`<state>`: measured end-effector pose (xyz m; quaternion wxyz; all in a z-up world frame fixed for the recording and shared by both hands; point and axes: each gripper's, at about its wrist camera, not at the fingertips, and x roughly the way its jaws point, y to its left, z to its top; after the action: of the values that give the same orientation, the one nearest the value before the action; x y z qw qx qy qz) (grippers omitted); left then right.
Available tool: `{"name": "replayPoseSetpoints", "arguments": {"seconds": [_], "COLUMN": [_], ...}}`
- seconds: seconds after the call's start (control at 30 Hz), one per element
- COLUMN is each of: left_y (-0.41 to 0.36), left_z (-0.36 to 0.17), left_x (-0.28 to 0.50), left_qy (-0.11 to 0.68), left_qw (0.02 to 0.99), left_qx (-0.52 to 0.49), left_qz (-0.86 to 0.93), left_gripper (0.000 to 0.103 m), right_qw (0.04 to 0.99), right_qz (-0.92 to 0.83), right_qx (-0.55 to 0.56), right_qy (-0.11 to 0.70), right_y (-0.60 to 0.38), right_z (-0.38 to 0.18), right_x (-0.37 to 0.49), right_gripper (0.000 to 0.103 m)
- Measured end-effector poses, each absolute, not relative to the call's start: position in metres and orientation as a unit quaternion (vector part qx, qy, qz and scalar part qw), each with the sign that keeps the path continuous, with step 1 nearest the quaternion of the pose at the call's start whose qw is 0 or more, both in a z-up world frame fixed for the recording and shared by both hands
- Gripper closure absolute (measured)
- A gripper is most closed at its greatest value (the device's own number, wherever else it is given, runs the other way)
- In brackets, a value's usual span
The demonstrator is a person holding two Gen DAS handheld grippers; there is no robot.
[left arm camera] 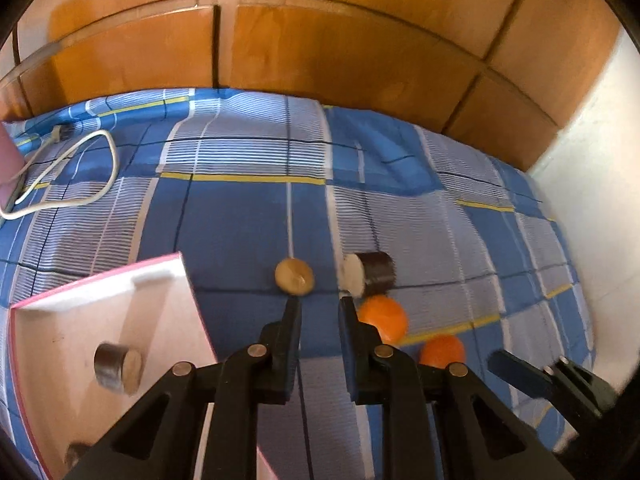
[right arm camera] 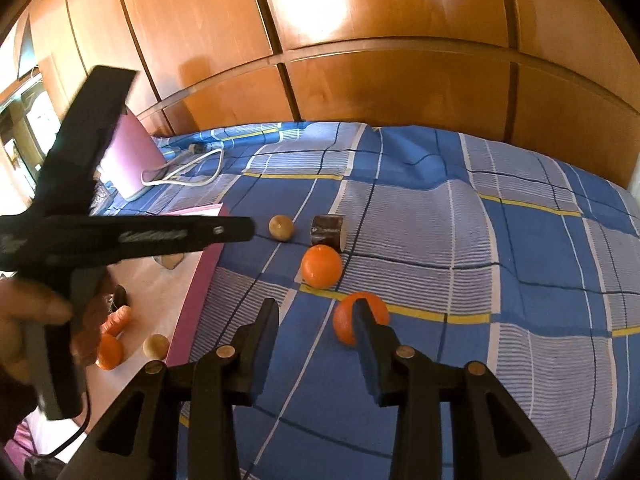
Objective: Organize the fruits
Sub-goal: 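Close the left tool on the brown fruit while the right tool closes on the orange, then drop the brown fruit into the tray with the left tool while the right tool lifts the orange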
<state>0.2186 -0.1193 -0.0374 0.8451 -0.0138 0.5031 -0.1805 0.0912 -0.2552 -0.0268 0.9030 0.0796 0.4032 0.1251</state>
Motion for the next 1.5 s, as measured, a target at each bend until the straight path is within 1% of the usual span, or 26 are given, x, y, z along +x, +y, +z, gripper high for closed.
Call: {"name": "replayPoseSetpoints", "arguments": {"seconds": [0.03, 0.1, 0.13, 0.17, 0.3, 0.33, 0.37, 0.5, 0.67, 0.9, 1.17, 1.23, 1.37, 1.5], "left_y": [-0.121, -0.123, -0.123, -0.124, -0.13, -0.131, -0.133, -0.13, -0.118, -0.103, -0.084, -0.071, -0.034, 0.003], "left_z": [-0.04, -0.047, -0.05, -0.054, -0.067, -0.07, -0.074, -0.077, -0.068, -0.042, -0.016, -0.009, -0.001, -0.007], "left_x": [0.223, 0.232, 0.235, 0.239, 0.248, 0.249, 0.25, 0.245, 0.233, 0.209, 0.184, 0.175, 0.161, 0.152], "left_qy": [0.508, 0.514, 0.516, 0.518, 0.525, 0.526, 0.53, 0.522, 0.51, 0.484, 0.464, 0.457, 0.451, 0.458], "left_qw": [0.842, 0.842, 0.841, 0.842, 0.84, 0.839, 0.837, 0.841, 0.848, 0.861, 0.87, 0.873, 0.878, 0.879], "left_qx": [-0.014, -0.015, -0.016, -0.019, -0.009, -0.003, 0.002, -0.002, -0.015, -0.028, -0.053, -0.065, -0.088, -0.096], "left_qz": [-0.18, -0.166, -0.16, -0.152, -0.138, -0.136, -0.136, -0.14, -0.146, -0.156, -0.16, -0.155, -0.129, -0.091], "left_gripper": [0.081, 0.069, 0.058, 0.052, 0.053, 0.067, 0.075, 0.076, 0.076, 0.076, 0.076, 0.076, 0.076, 0.076], "right_qw": [0.903, 0.901, 0.901, 0.9, 0.9, 0.9, 0.899, 0.896, 0.892, 0.884, 0.871, 0.871, 0.876, 0.875], "right_qz": [0.126, 0.127, 0.126, 0.126, 0.126, 0.125, 0.124, 0.122, 0.134, 0.154, 0.145, 0.137, 0.13, 0.127], "right_qx": [0.081, 0.086, 0.088, 0.091, 0.091, 0.091, 0.092, 0.096, 0.091, 0.057, 0.01, -0.005, -0.031, -0.035], "right_qy": [0.403, 0.405, 0.406, 0.407, 0.408, 0.409, 0.409, 0.415, 0.423, 0.438, 0.469, 0.472, 0.464, 0.466], "right_y": [-0.257, -0.26, -0.261, -0.263, -0.265, -0.266, -0.267, -0.271, -0.268, -0.245, -0.224, -0.221, -0.214, -0.214], "right_z": [-0.027, -0.029, -0.03, -0.031, -0.034, -0.035, -0.035, -0.04, -0.042, -0.048, -0.07, -0.074, -0.074, -0.074], "right_x": [0.094, 0.098, 0.1, 0.102, 0.106, 0.107, 0.109, 0.114, 0.123, 0.146, 0.169, 0.169, 0.166, 0.167], "right_gripper": [0.065, 0.065, 0.065, 0.065, 0.065, 0.065, 0.065, 0.065, 0.065, 0.065, 0.064, 0.068, 0.068, 0.068]}}
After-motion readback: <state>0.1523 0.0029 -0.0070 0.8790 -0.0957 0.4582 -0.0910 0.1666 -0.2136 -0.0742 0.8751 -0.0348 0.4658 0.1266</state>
